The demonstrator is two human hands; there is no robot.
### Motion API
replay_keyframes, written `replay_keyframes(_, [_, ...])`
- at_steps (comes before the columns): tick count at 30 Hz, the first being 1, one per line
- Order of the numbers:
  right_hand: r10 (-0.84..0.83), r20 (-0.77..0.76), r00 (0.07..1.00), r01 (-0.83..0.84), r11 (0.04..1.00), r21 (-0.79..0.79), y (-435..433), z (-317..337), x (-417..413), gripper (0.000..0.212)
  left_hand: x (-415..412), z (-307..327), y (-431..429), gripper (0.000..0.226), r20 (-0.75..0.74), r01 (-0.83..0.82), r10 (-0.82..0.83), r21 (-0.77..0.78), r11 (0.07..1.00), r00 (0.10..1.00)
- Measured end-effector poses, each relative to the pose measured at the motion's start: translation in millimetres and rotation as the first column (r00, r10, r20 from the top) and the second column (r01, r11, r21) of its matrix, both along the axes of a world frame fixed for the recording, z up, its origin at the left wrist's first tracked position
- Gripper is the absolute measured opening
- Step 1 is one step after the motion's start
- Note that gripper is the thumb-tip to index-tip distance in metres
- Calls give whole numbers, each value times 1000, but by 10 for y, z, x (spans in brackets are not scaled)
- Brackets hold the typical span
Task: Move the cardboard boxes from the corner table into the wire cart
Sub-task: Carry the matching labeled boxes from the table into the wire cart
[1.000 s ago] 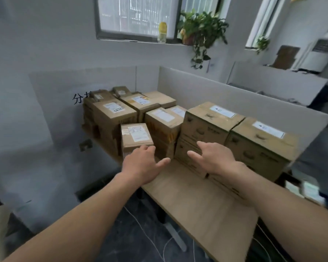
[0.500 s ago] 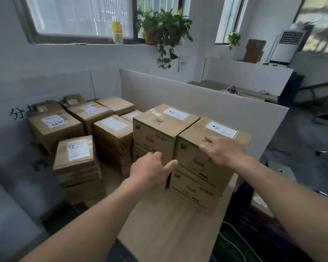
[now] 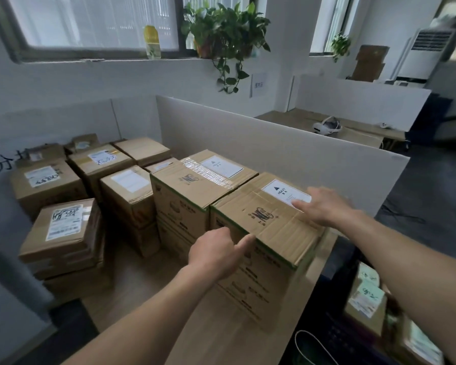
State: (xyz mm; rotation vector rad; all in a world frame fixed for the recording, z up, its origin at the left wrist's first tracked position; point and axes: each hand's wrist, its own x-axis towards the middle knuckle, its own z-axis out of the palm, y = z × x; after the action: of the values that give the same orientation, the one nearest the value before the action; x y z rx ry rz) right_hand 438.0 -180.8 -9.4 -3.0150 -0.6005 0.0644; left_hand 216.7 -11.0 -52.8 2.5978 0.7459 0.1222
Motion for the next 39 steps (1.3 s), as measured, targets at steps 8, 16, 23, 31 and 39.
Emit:
replay_keyframes(8, [-34, -95, 995, 40, 997, 63, 59, -149, 278, 56, 122, -6, -91, 69, 53, -43, 51, -134, 990, 997])
replay_keyframes(16, [-78, -79, 994, 86, 990, 108, -160, -159, -23, 55, -35, -2, -163, 74, 90, -139, 174, -307, 942, 981])
replay_keyframes(23, [-87, -16, 996, 88, 990, 111, -314, -34, -697, 58, -547, -11, -232, 76, 169, -154, 235, -393, 907, 957])
replay_keyframes(31, [-115, 30, 993, 112, 990, 90, -449, 31, -1766, 60, -1481, 25, -235, 75, 199, -117, 216, -419, 901, 956])
replay_keyframes(39, [-71, -13, 997, 72, 983, 168, -37, -402, -2682, 67, -2404, -301, 149, 61, 150, -123, 221, -484, 866, 964])
